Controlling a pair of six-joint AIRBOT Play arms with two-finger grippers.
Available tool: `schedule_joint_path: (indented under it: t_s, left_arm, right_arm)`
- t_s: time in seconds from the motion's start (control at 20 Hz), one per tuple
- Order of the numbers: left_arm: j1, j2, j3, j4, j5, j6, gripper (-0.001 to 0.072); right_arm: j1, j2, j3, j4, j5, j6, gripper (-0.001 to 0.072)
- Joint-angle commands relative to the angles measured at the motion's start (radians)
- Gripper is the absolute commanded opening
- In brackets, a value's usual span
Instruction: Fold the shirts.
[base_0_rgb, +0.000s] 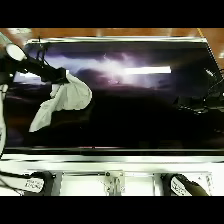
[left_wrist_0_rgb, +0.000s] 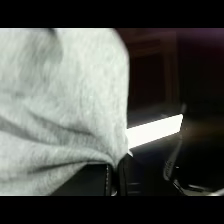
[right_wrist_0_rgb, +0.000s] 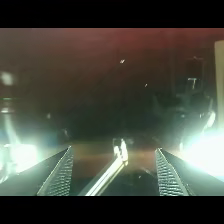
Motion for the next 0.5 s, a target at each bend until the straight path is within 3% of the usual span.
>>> schedule_joint_path:
  t_s: [0.0,0.2,0.45]
  left_arm:
    - [-0.139,0.209,0.011,-0.065,-0.022,0.023,0.0032]
    - [-0.378,0.280,0.010,-0.088,0.001,-0.003,0.0032]
    - [-0.622,0.154,-0.043,-0.090,0.113,-0.013,0.0032]
  right_arm:
    - [-0.001,0.002,0.077,0.000,0.132,-0.005,0.0623]
    - [-0.001,0.002,0.233,0.000,0.294,-0.003,0.0623]
    - [0.000,0.012,0.293,-0.028,0.396,0.036,0.0623]
